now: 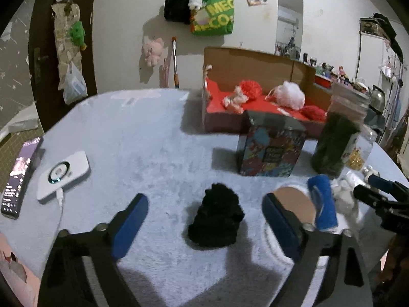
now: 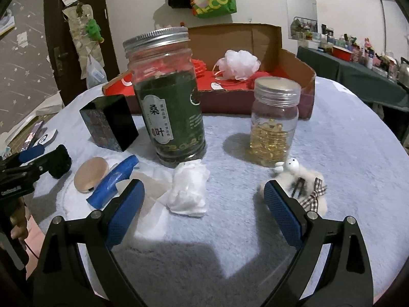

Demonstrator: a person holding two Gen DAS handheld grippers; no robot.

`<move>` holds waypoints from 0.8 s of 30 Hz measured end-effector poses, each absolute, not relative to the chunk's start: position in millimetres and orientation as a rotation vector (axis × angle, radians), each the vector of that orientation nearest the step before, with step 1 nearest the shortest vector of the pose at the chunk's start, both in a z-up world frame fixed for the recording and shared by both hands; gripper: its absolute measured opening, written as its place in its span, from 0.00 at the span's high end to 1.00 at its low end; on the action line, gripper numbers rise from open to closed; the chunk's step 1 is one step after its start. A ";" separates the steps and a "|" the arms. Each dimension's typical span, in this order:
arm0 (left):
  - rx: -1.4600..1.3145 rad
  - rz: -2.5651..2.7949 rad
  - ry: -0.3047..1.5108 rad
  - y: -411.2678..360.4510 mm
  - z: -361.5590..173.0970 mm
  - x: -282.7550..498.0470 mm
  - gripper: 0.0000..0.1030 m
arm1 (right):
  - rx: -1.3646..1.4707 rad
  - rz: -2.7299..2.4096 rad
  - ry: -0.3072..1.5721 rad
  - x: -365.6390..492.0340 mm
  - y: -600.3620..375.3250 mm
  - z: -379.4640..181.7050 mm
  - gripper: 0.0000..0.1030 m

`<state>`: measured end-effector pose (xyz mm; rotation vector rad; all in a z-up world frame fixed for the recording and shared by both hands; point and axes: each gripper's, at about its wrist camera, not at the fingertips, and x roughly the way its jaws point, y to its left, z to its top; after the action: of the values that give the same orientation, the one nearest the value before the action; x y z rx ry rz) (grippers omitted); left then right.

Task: Organize soft objects
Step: 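Grasp the black fuzzy pom-pom with the left tool while the right tool grasps the white cotton pad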

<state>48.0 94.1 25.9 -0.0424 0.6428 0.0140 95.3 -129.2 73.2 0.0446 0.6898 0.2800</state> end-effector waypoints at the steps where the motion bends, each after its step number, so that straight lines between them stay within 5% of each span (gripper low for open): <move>1: -0.049 0.006 0.659 94.3 23.3 50.1 0.29 | 0.054 0.292 0.696 96.6 -129.9 72.1 0.17; 2: -0.054 -0.006 0.673 93.7 21.1 51.4 0.35 | 0.063 0.304 0.704 97.9 -130.0 71.2 0.26; 4: -0.066 -0.036 0.707 92.2 15.3 55.3 0.64 | 0.096 0.354 0.728 100.2 -130.9 67.9 0.41; 8: -0.070 -0.058 0.680 86.5 18.5 52.0 0.72 | 0.148 0.419 0.728 98.2 -135.5 68.6 0.78; 24: -0.021 -0.338 0.618 9.1 46.8 52.9 0.73 | 0.186 0.445 0.649 80.8 -150.8 91.5 0.83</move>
<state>52.9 9.1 46.8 -0.0213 0.6178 -0.3376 80.8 -150.8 91.5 0.1859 0.6489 0.4452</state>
